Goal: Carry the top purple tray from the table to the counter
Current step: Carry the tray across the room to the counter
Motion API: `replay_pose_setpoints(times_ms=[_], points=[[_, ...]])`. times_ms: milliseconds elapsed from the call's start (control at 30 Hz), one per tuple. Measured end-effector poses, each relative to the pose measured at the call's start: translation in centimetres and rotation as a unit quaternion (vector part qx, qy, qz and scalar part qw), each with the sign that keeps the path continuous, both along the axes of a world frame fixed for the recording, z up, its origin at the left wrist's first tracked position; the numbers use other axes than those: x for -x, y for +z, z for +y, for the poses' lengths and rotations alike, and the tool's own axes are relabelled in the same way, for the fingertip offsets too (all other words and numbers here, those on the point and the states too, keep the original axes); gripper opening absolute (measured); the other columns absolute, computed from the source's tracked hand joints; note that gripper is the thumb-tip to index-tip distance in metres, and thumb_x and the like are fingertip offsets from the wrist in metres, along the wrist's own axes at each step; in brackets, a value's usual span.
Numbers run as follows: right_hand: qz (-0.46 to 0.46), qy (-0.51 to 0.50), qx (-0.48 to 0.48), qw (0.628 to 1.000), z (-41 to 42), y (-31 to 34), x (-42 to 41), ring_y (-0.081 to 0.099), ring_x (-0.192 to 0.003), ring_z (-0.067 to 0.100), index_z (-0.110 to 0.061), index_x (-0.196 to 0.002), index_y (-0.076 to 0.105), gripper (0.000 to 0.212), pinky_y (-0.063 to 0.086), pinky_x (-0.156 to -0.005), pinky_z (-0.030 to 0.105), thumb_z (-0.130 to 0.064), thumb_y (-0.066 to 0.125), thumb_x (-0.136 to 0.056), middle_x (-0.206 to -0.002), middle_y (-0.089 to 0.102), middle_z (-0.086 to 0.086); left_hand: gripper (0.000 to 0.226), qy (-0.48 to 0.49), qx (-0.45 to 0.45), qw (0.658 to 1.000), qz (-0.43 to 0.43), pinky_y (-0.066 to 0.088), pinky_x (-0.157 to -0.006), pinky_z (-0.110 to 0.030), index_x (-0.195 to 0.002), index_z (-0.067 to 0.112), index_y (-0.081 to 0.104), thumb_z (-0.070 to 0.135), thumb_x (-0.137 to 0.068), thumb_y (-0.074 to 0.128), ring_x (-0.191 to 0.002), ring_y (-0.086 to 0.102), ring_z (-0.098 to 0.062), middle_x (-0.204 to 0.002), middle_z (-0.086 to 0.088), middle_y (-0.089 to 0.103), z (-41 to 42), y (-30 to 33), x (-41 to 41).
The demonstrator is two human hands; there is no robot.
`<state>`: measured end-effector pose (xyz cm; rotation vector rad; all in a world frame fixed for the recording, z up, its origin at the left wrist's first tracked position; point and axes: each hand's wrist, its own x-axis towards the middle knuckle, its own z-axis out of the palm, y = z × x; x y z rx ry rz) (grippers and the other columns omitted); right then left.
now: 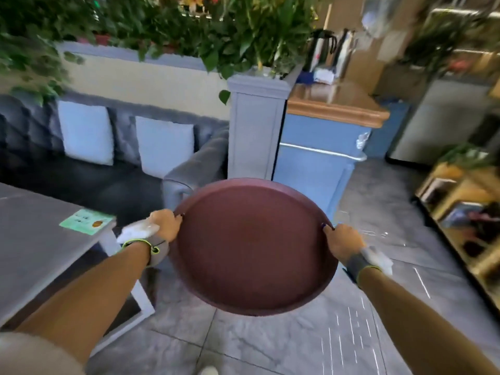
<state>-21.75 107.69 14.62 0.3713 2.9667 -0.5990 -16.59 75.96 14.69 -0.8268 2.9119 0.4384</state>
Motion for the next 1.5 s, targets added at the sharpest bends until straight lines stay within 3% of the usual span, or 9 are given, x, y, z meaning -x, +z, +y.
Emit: replay_pose_setpoints(times_ms=[400,700,900,1100,1233,1333,1400,1500], points=[[0.008,-0.125,0.014,0.992,9.9,1.9,2.9,0.052,-0.120,0.039,0.005,-0.121,0.054,0.050,0.042,-0.097,0.038,-0.034,0.033,-0.100,-0.130,0.055,0.027,0.048,-0.164,-0.001,0.986,0.014,0.041,-0.102,-0.035,-0.127,-0.005,0.052,0.025,-0.103,0.024,-0.125,0.052,-0.034,-0.135,-0.021,0.054,9.5,3.5,11.2],[0.026,-0.212,0.033,0.976,13.3,3.9,12.3,0.057,-0.113,0.040,0.000,-0.118,0.059,0.056,0.044,-0.098,0.041,-0.045,0.037,-0.093,-0.125,0.059,0.025,0.051,-0.229,0.038,0.973,0.015,0.043,-0.100,-0.034,-0.124,-0.007,0.055,0.031,-0.102,0.029,-0.123,0.053,-0.033,-0.133,-0.022,0.056,13.8,6.7,25.2],[0.081,-0.226,0.027,0.970,15.9,8.1,18.3,0.054,-0.118,0.040,0.001,-0.126,0.054,0.053,0.042,-0.100,0.041,-0.039,0.037,-0.096,-0.129,0.057,0.024,0.050,-0.247,0.055,0.966,0.059,0.042,-0.101,-0.035,-0.125,-0.007,0.055,0.031,-0.101,0.033,-0.124,0.052,-0.034,-0.133,-0.022,0.057,17.2,11.4,32.8],[0.134,-0.211,-0.001,0.968,19.6,13.0,23.6,0.054,-0.118,0.039,0.002,-0.121,0.058,0.047,0.042,-0.099,0.038,-0.034,0.038,-0.098,-0.126,0.059,0.025,0.048,-0.245,0.037,0.964,0.100,0.040,-0.102,-0.036,-0.124,-0.009,0.055,0.028,-0.099,0.038,-0.125,0.051,-0.035,-0.133,-0.023,0.055,20.4,15.8,38.9],[0.168,-0.211,-0.003,0.963,23.4,15.9,28.8,0.054,-0.118,0.040,0.003,-0.120,0.058,0.044,0.043,-0.097,0.038,-0.031,0.043,-0.098,-0.127,0.058,0.026,0.046,-0.228,0.031,0.964,0.129,0.033,-0.077,-0.028,-0.121,-0.010,0.056,0.027,-0.100,0.038,-0.122,0.053,-0.034,-0.130,-0.023,0.056,24.4,18.6,43.6],[0.176,-0.186,-0.014,0.966,26.4,17.3,33.3,0.055,-0.117,0.039,0.006,-0.120,0.058,0.046,0.044,-0.096,0.037,-0.031,0.044,-0.097,-0.127,0.058,0.026,0.044,-0.222,0.026,0.962,0.157,0.034,-0.073,-0.030,-0.107,-0.010,0.062,0.028,-0.098,0.041,-0.108,0.058,-0.035,-0.125,-0.026,0.060,26.6,19.2,46.8],[0.181,-0.157,-0.019,0.971,29.2,17.8,36.8,0.056,-0.116,0.038,0.006,-0.118,0.060,0.046,0.045,-0.094,0.036,-0.031,0.043,-0.096,-0.126,0.059,0.025,0.044,-0.192,0.023,0.966,0.174,0.043,-0.081,-0.038,-0.105,-0.011,0.062,0.029,-0.098,0.043,-0.106,0.058,-0.036,-0.123,-0.027,0.060,28.6,19.0,48.9],[0.184,-0.122,-0.010,0.975,31.6,18.7,41.0,0.055,-0.117,0.038,0.007,-0.118,0.059,0.046,0.045,-0.094,0.036,-0.030,0.044,-0.096,-0.127,0.058,0.026,0.048,-0.146,0.034,0.973,0.173,0.045,-0.094,-0.037,-0.115,-0.014,0.059,0.029,-0.097,0.044,-0.116,0.056,-0.037,-0.125,-0.027,0.059,30.8,19.3,50.4]])
